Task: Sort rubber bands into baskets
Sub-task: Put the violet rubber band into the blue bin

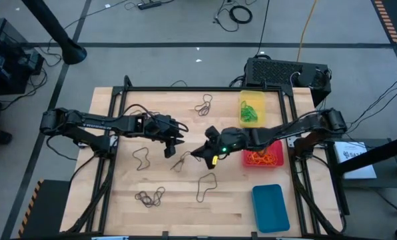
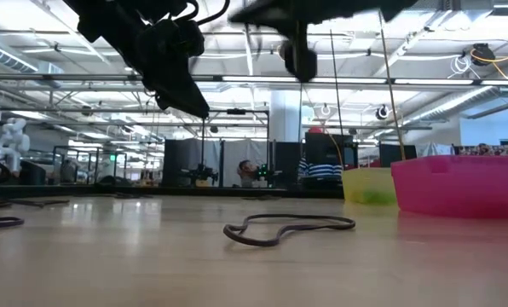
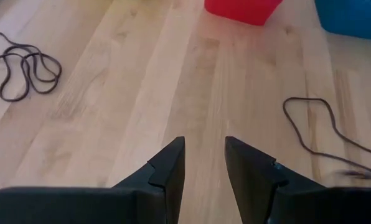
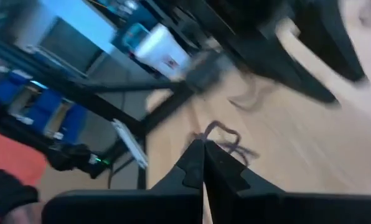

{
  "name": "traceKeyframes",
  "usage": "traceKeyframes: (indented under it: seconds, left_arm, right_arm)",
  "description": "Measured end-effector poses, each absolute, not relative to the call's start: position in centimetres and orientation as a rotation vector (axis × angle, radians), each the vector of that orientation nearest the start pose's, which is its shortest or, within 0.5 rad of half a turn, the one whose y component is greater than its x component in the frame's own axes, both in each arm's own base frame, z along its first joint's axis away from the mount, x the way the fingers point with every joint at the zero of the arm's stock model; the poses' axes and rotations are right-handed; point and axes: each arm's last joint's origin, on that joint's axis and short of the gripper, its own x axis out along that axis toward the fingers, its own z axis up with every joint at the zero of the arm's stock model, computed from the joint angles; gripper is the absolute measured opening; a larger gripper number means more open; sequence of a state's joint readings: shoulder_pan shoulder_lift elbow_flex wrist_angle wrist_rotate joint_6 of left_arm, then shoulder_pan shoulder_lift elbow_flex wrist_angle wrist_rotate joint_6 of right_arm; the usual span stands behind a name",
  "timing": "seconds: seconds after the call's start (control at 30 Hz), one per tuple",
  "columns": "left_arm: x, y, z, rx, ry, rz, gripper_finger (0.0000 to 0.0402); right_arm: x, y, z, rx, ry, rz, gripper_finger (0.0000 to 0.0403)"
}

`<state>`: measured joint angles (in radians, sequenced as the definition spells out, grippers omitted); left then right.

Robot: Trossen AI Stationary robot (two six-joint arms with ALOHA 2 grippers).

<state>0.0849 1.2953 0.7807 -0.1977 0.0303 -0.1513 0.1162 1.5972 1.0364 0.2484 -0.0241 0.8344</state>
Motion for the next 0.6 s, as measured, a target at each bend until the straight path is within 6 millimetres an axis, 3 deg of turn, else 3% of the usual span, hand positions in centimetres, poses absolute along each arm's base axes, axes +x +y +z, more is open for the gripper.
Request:
traceKeyframes:
  seconds: [0.13,0.23,0.4,0.5,0.6]
  left_arm:
    - [26.3,2.2,22.6,-0.174,0.707,0.102,0.0121]
    - [26.3,2.2,22.6,-0.157,0.707,0.096,0.0121]
    - [26.3,2.2,22.6,-0.155,0.707,0.095,0.0121]
    - [26.3,2.2,22.6,-0.153,0.706,0.095,0.0121]
    - [26.3,2.2,22.6,-0.151,0.706,0.094,0.0121]
  right_arm:
    - [34.6,4.2,29.2,0.729,0.271,0.059,0.0]
    - [33.2,3.9,29.8,0.668,0.319,-0.042,0.0]
    - [31.0,2.6,24.8,0.676,0.718,-0.443,0.0]
    - [30.4,2.5,22.1,0.721,0.868,-0.518,0.0]
    - [30.6,2.4,20.6,0.746,0.909,-0.553,0.0]
